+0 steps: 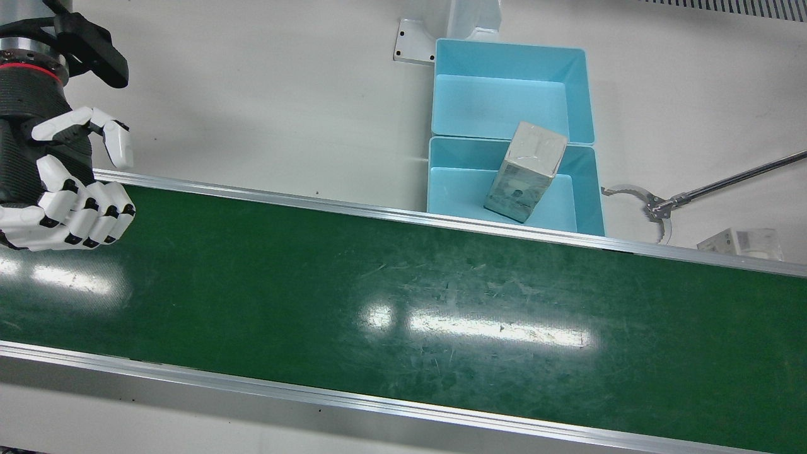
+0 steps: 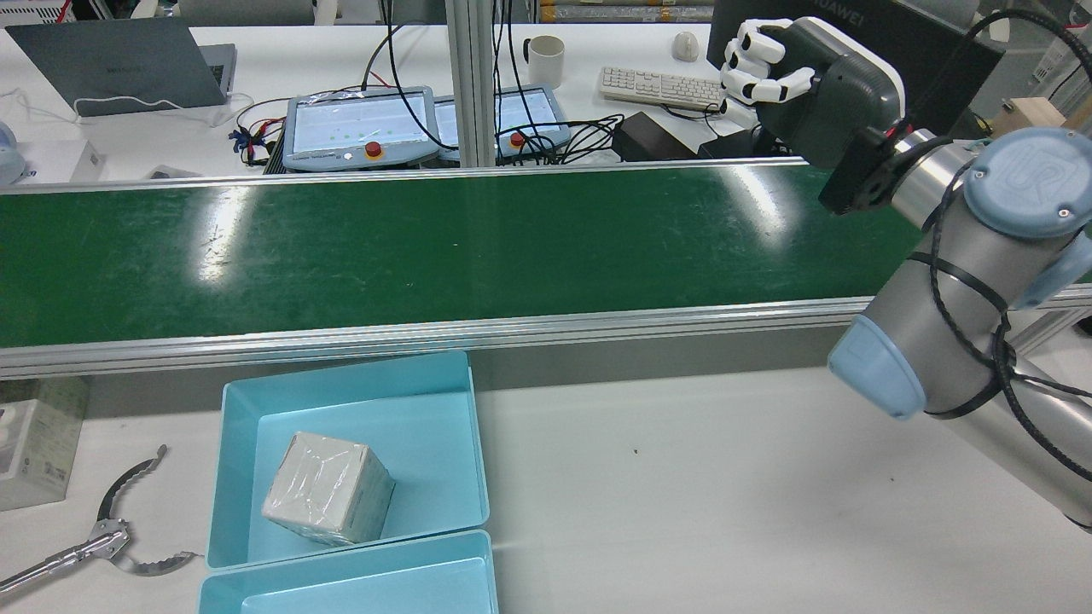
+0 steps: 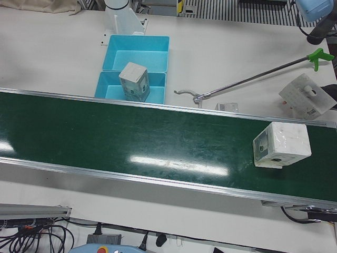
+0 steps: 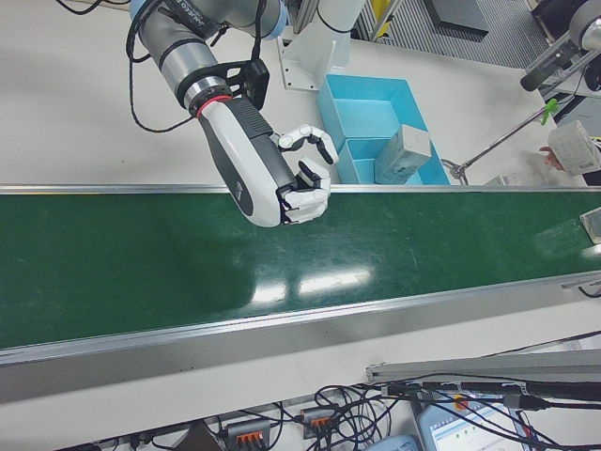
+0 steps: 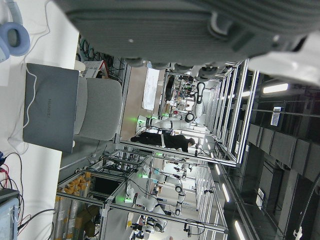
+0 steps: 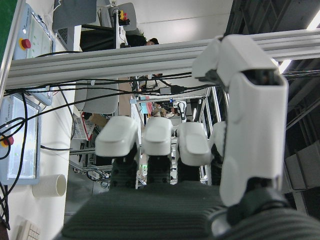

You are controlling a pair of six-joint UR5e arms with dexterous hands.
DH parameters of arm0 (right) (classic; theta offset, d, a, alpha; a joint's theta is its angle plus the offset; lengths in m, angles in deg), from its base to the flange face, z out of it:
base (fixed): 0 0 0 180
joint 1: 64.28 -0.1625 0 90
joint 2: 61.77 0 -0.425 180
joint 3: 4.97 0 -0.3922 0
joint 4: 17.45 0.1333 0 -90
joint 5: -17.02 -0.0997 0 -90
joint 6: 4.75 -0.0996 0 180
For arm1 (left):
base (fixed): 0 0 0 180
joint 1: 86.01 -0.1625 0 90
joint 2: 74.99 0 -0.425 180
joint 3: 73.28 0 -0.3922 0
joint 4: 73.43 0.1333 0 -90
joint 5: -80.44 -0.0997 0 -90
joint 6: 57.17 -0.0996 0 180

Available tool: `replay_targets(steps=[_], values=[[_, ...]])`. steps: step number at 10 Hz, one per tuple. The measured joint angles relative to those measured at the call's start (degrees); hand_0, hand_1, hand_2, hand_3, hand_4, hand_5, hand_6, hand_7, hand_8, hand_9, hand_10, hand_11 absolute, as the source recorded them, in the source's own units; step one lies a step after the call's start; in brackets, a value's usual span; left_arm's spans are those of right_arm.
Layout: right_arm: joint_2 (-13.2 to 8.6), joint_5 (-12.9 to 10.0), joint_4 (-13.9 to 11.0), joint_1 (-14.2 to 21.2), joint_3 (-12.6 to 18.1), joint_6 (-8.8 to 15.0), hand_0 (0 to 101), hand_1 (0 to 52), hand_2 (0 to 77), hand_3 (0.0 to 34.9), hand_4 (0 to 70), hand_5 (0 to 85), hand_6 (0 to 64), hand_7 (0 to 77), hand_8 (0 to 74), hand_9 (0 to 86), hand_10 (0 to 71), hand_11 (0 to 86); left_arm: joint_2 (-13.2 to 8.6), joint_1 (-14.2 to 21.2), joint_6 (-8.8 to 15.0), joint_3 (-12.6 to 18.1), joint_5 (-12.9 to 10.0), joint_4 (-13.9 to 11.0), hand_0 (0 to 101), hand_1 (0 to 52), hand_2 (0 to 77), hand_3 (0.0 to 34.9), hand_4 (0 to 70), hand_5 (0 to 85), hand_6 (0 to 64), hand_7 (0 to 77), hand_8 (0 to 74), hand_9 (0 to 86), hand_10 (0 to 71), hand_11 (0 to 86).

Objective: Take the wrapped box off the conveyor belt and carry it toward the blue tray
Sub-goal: 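Open the right hand fingers and wait as the box rides the belt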

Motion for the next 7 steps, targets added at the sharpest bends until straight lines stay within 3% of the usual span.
replay_targets(steps=[7], values=[[-0.8,-0.3,0.0,0.6,-1.0,0.1,51,4.4,54.5,0.0,69.3,69.8,62.7,69.8,69.8,69.8,69.8,70.4,0.0,0.0,0.0,0.0,0.0,0.0,0,0.0,0.5,0.0,0.0,1.1,0.0,0.0,0.0,0.0,0.5,0.0]])
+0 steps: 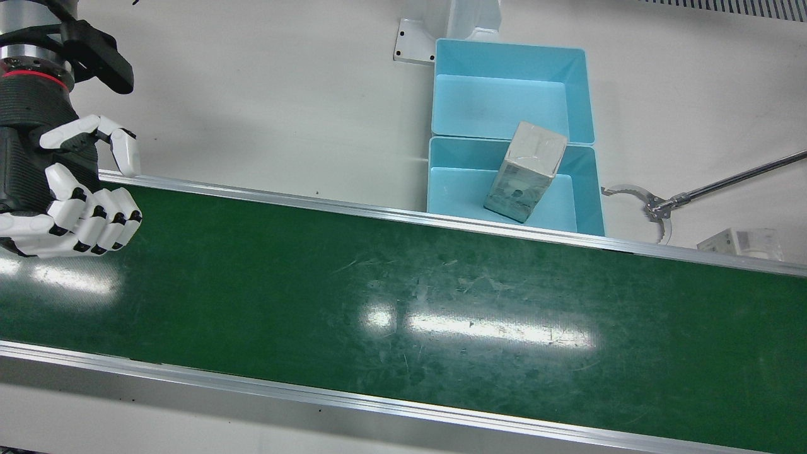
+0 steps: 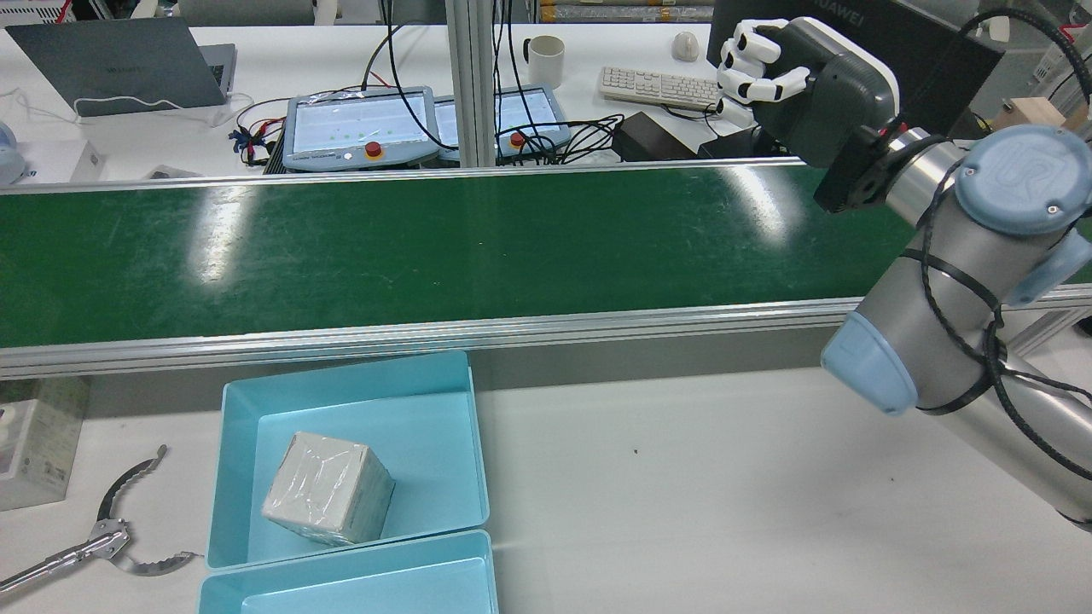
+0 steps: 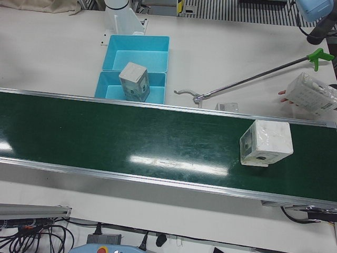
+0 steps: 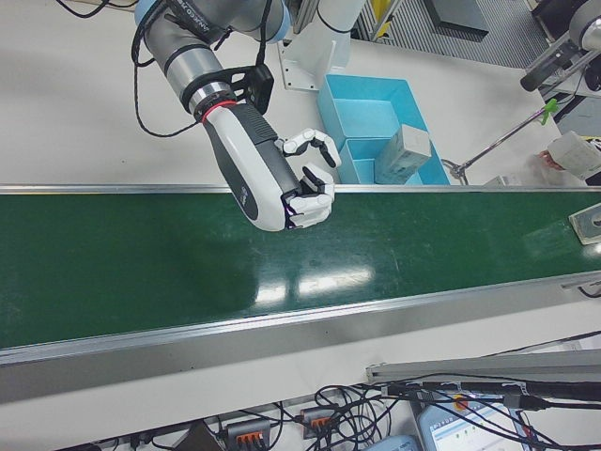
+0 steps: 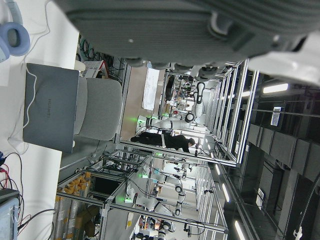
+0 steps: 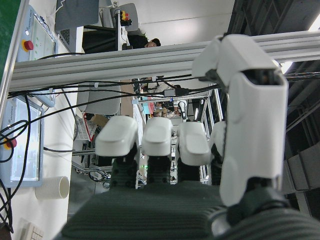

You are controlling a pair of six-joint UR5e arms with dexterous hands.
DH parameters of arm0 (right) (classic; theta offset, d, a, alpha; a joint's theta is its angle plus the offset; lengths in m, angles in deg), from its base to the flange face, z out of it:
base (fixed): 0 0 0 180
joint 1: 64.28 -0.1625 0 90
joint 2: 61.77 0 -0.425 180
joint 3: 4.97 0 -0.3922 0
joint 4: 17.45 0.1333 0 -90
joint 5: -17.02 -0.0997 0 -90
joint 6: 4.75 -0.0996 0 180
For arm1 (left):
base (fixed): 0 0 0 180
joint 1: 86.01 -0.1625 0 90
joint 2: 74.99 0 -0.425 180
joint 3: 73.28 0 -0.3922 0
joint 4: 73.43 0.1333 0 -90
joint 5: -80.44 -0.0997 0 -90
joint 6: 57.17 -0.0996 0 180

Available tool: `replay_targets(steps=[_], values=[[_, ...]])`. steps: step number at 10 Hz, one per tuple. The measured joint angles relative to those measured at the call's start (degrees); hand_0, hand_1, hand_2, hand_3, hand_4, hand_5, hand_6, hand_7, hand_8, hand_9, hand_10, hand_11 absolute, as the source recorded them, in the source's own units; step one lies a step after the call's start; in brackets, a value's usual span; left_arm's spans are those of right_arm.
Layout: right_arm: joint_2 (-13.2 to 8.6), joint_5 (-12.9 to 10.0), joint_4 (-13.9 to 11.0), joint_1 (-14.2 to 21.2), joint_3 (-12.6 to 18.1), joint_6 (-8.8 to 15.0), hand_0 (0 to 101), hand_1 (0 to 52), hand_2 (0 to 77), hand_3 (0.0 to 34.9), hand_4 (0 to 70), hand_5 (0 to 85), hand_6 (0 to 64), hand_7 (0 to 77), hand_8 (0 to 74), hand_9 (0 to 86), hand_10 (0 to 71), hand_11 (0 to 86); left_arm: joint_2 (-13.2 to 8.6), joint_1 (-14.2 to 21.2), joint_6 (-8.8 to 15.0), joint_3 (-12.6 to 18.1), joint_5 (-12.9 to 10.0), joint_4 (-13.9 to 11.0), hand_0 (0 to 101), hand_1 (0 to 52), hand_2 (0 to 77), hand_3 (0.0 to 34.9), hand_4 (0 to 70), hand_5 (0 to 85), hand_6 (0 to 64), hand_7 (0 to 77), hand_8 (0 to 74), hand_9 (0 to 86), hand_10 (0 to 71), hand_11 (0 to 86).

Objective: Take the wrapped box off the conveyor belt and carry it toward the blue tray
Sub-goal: 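Open the right hand fingers and wait as the box rides the belt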

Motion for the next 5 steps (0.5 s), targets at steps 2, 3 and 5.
replay_targets(steps=[2,3,5], values=[[0.1,-0.6,-0.2,0.9,0.0,0.0,51,6.0,54.0,0.1,69.8,69.8,62.7,69.8,69.8,69.8,69.3,70.4,0.0,0.0,0.0,0.0,0.0,0.0,0,0.0,0.5,0.0,0.0,1.1,0.0,0.0,0.0,0.0,0.5,0.0],[0.3,-0.8,-0.2,1.1,0.0,0.0,51,6.0,54.5,0.1,69.3,69.8,62.7,69.8,69.8,70.4,69.8,70.4,0.0,0.0,0.0,0.0,0.0,0.0,0,0.0,0.5,0.0,0.0,1.1,0.0,0.0,0.0,0.0,0.5,0.0],[0.7,-0.7,-0.1,0.5,-0.4,0.0,51,7.1,54.5,0.1,69.8,69.8,62.7,69.8,69.8,69.8,69.8,69.8,0.0,0.0,0.0,0.0,0.0,0.0,0,0.0,0.5,0.0,0.0,1.1,0.0,0.0,0.0,0.0,0.0,0.0]])
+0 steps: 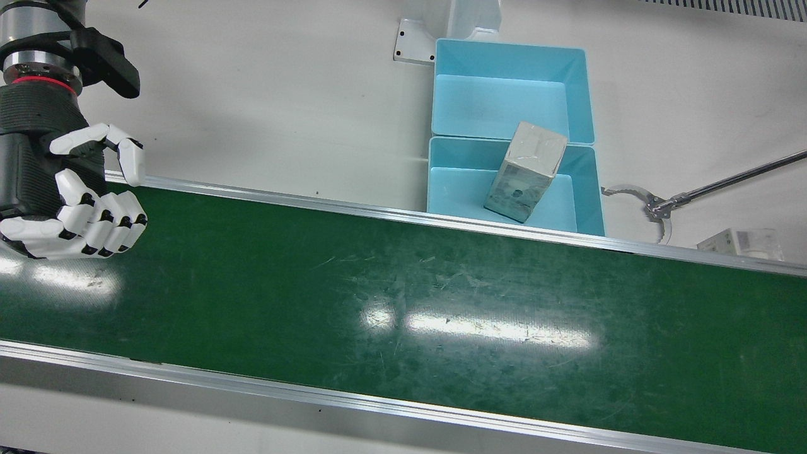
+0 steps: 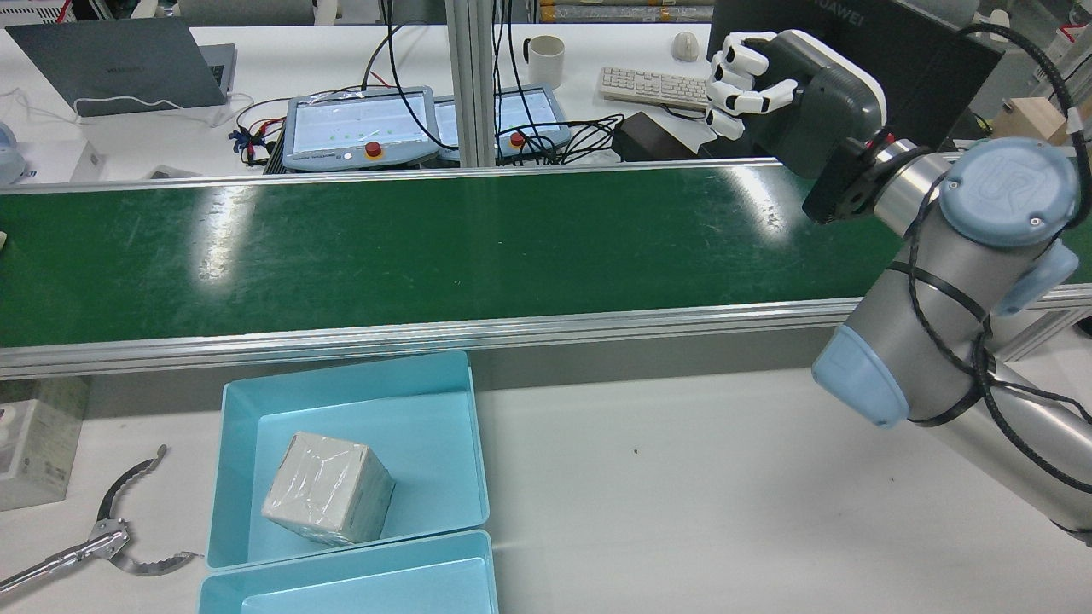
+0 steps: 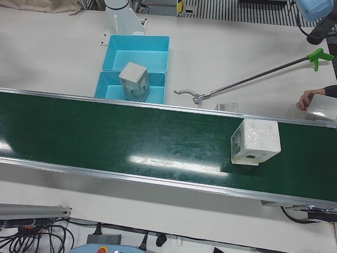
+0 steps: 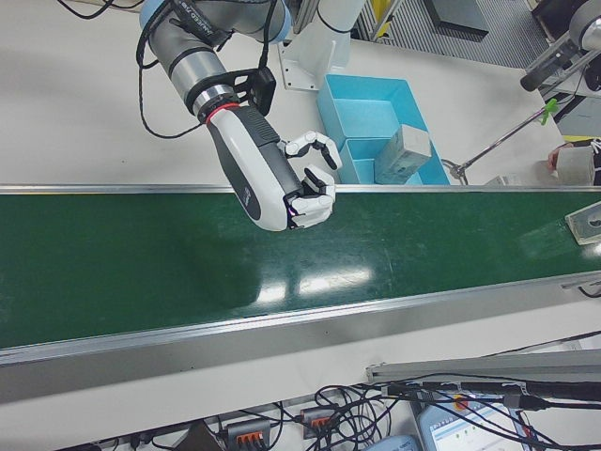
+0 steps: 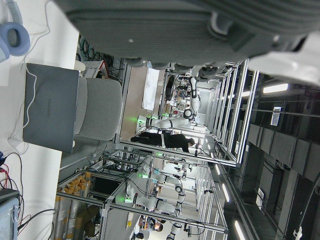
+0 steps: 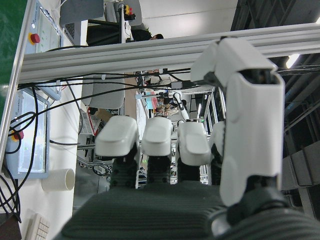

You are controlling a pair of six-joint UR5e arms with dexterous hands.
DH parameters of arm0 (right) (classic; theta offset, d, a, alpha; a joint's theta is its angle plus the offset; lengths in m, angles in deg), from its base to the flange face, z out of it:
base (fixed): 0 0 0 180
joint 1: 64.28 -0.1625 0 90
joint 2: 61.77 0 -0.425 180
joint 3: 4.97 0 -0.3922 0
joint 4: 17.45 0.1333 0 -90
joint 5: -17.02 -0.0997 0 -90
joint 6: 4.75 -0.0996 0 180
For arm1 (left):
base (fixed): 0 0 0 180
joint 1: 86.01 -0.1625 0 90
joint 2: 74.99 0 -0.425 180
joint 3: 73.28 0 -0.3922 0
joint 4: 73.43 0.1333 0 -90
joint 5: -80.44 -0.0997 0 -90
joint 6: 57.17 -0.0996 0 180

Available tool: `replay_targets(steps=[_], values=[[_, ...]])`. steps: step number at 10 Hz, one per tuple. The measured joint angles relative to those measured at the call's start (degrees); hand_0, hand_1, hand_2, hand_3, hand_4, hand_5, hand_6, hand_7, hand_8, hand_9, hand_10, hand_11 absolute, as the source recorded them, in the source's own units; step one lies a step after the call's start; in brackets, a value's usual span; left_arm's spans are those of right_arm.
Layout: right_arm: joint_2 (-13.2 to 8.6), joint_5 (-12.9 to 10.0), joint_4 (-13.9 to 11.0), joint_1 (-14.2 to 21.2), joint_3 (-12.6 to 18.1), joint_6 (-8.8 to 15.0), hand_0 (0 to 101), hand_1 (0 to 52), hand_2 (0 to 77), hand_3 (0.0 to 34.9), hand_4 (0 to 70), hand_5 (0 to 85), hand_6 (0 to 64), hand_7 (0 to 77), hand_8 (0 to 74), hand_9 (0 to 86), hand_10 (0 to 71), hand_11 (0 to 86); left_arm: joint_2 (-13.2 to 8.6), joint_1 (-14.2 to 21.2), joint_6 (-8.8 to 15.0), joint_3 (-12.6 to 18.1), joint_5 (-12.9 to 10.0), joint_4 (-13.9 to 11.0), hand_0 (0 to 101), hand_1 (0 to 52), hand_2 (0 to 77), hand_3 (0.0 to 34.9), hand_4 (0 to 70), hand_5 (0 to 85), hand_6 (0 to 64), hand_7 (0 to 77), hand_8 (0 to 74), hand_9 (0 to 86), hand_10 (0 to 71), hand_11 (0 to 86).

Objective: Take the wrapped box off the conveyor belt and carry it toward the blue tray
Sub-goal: 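Open the right hand fingers and wait as the box rides the belt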

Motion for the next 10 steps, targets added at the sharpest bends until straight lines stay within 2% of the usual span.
replay_targets(steps=[3,5,6,10], values=[[-0.1,0.1,0.1,0.6,-1.0,0.5,51,6.5,54.5,0.1,69.3,69.8,62.7,69.8,69.8,70.4,69.3,70.4,0.0,0.0,0.0,0.0,0.0,0.0,0,0.0,0.5,0.0,0.0,1.1,0.0,0.0,0.0,0.0,0.0,0.0],[-0.2,0.3,0.1,0.9,-0.7,3.1,51,6.5,54.5,0.0,69.3,69.8,62.7,69.8,69.8,70.4,69.3,70.4,0.0,0.0,0.0,0.0,0.0,0.0,0,0.0,0.5,0.0,0.0,1.1,0.0,0.0,0.0,0.0,0.0,0.0],[-0.3,0.3,0.1,0.5,-0.4,4.1,51,3.3,53.5,0.0,69.3,69.8,62.7,69.8,69.8,69.8,69.8,69.8,0.0,0.0,0.0,0.0,0.0,0.0,0,0.0,0.5,0.0,0.0,1.1,0.0,0.0,0.0,0.0,0.5,0.0],[-2.1,0.3,0.9,1.0,-0.6,5.5,50,2.7,51.3,0.2,69.8,69.8,62.7,69.8,69.8,69.8,69.8,70.4,0.0,0.0,0.0,0.0,0.0,0.0,0,0.0,0.5,0.0,0.0,1.1,0.0,0.0,0.0,0.0,0.5,0.0]])
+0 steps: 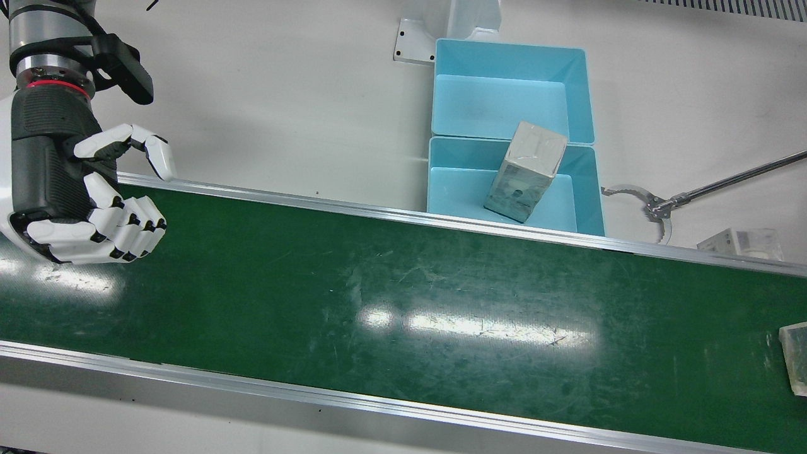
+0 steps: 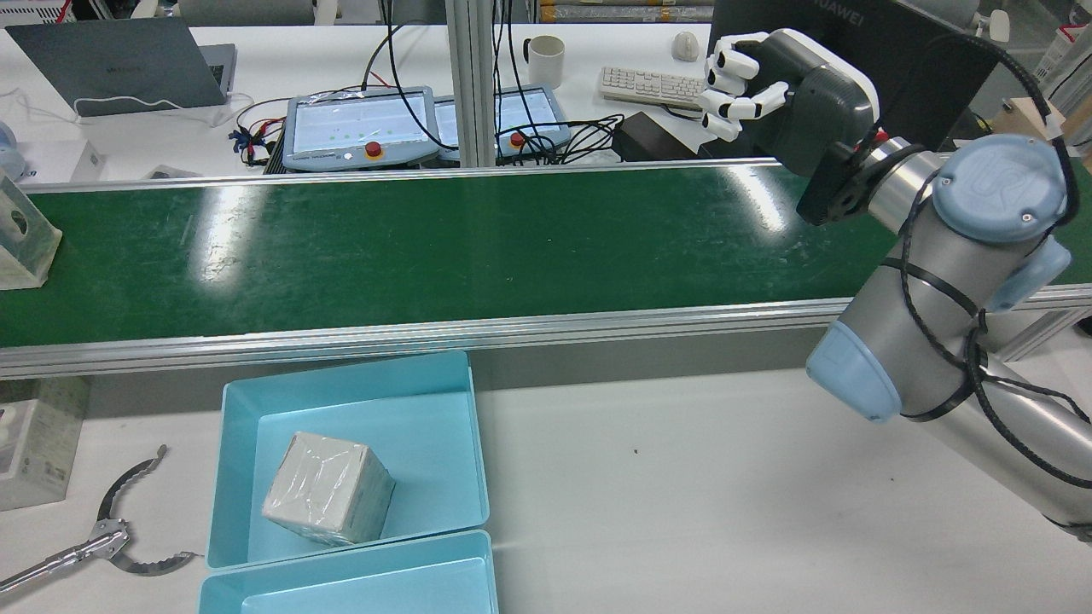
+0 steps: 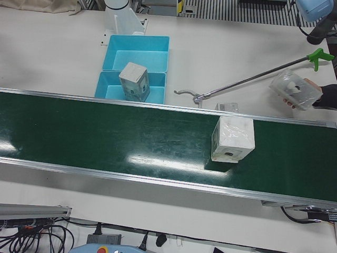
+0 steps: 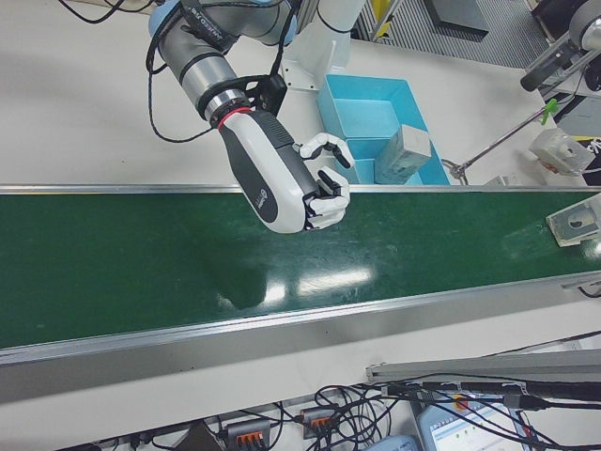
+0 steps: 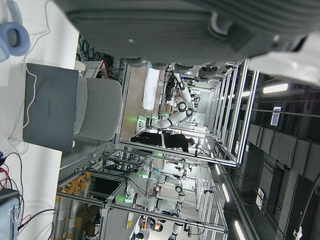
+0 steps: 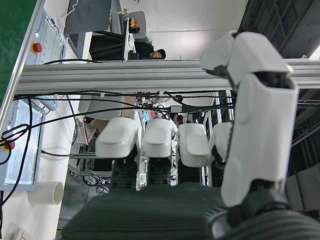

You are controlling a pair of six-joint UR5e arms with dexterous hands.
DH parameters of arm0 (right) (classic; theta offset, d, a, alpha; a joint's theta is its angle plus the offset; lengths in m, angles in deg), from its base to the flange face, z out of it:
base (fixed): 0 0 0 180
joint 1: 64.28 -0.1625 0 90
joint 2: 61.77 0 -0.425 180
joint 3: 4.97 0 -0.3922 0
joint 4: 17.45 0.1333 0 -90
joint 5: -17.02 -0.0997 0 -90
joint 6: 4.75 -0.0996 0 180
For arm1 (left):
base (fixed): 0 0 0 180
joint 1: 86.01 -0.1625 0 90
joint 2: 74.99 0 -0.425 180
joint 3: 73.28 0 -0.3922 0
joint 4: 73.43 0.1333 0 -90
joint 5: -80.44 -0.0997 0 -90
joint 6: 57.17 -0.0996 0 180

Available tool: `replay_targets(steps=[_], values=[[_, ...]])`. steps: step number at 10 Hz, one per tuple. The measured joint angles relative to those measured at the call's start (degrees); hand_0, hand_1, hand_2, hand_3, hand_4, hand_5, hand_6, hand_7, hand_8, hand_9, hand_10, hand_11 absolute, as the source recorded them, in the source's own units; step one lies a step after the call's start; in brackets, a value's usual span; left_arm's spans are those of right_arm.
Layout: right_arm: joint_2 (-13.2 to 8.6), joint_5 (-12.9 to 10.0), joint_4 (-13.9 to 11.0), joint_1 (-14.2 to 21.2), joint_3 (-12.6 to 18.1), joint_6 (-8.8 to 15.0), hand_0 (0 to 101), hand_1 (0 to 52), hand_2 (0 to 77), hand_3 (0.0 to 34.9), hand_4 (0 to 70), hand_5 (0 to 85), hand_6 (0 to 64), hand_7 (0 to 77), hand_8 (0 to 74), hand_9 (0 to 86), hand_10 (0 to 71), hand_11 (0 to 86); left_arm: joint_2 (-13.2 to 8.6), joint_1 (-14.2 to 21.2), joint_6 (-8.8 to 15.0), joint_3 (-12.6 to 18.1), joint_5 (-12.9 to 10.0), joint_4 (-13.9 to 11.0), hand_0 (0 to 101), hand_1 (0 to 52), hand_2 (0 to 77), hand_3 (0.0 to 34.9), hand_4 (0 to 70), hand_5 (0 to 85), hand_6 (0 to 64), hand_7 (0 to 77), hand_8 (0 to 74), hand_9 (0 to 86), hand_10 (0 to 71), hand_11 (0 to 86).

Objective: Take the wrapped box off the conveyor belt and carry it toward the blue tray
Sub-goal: 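Open the right hand fingers and wait as the box rides the belt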

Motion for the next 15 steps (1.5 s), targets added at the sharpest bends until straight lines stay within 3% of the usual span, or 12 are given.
replay_targets(steps=[4,6,8,9,13,15], values=[[-0.7,0.0,0.7,0.2,0.2,-0.3,50,2.7,51.8,0.1,69.3,69.8,62.7,69.8,69.8,70.4,69.8,70.4,0.0,0.0,0.0,0.0,0.0,0.0,0,0.0,0.5,0.0,0.0,1.1,0.0,0.0,0.0,0.0,0.5,0.0],[0.0,0.0,0.5,-0.2,0.4,-0.7,50,2.7,50.7,0.2,69.3,69.8,62.7,69.8,69.8,70.4,69.8,70.4,0.0,0.0,0.0,0.0,0.0,0.0,0,0.0,0.5,0.0,0.0,1.1,0.0,0.0,0.0,0.0,0.5,0.0],[1.6,-0.2,0.3,-0.5,0.9,-2.9,50,2.7,51.3,0.1,69.8,69.8,62.7,69.8,69.8,69.8,69.3,69.8,0.0,0.0,0.0,0.0,0.0,0.0,0,0.0,0.5,0.0,0.0,1.1,0.0,0.0,0.0,0.0,0.5,0.0],[2.0,-0.2,0.1,-0.6,1.2,-3.7,50,5.4,50.7,0.0,69.3,69.8,62.7,69.8,69.8,69.8,69.3,70.4,0.0,0.0,0.0,0.0,0.0,0.0,0,0.0,0.5,0.0,0.0,1.1,0.0,0.0,0.0,0.0,0.5,0.0],[2.4,0.1,-0.3,-4.3,1.5,-4.2,50,4.9,50.7,0.1,69.3,69.8,62.7,69.8,69.8,69.8,69.3,70.4,0.0,0.0,0.0,0.0,0.0,0.0,0,0.0,0.5,0.0,0.0,1.1,0.0,0.0,0.0,0.0,0.5,0.0],[1.8,-0.1,0.0,-3.1,1.5,-4.4,50,4.9,50.7,0.1,69.3,69.8,62.7,69.8,69.8,69.8,69.8,70.4,0.0,0.0,0.0,0.0,0.0,0.0,0,0.0,0.5,0.0,0.0,1.1,0.0,0.0,0.0,0.0,0.5,0.0]])
